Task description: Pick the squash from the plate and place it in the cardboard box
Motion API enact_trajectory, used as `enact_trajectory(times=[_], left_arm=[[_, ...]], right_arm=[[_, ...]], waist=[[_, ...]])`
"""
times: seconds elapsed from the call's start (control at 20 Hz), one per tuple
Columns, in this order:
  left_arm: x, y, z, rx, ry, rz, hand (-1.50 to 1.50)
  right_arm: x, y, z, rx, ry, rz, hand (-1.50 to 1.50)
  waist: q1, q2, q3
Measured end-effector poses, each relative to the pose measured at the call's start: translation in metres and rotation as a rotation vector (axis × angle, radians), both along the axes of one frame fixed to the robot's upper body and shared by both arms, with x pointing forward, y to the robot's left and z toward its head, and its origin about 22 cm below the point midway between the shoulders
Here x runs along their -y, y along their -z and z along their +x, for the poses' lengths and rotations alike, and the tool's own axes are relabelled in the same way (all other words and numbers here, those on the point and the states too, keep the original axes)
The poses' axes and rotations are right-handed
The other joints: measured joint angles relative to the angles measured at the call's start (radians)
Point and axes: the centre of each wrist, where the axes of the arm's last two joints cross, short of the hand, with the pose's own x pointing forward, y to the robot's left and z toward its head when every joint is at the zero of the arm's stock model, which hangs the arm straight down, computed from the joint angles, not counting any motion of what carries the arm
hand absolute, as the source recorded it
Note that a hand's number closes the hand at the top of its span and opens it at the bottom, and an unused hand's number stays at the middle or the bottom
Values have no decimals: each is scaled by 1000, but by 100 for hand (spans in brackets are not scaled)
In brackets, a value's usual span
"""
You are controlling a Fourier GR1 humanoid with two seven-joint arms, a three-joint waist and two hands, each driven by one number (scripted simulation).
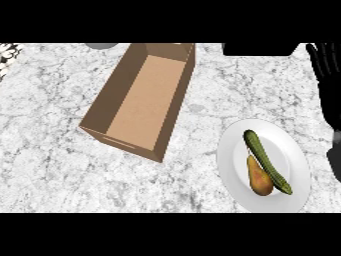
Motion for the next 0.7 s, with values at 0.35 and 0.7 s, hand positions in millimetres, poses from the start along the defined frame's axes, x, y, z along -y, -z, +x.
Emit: enact_trajectory(times=[0.35,0.7], left_arm=[[12,-11,12,44,142,69,0],[31,-4,18,48,256,60,0]], right_arm=[[0,20,-10,-95,-455,-179,-150],[35,60,-25,-90,-737,-465,-150]], waist=[[9,15,4],[16,38,12]])
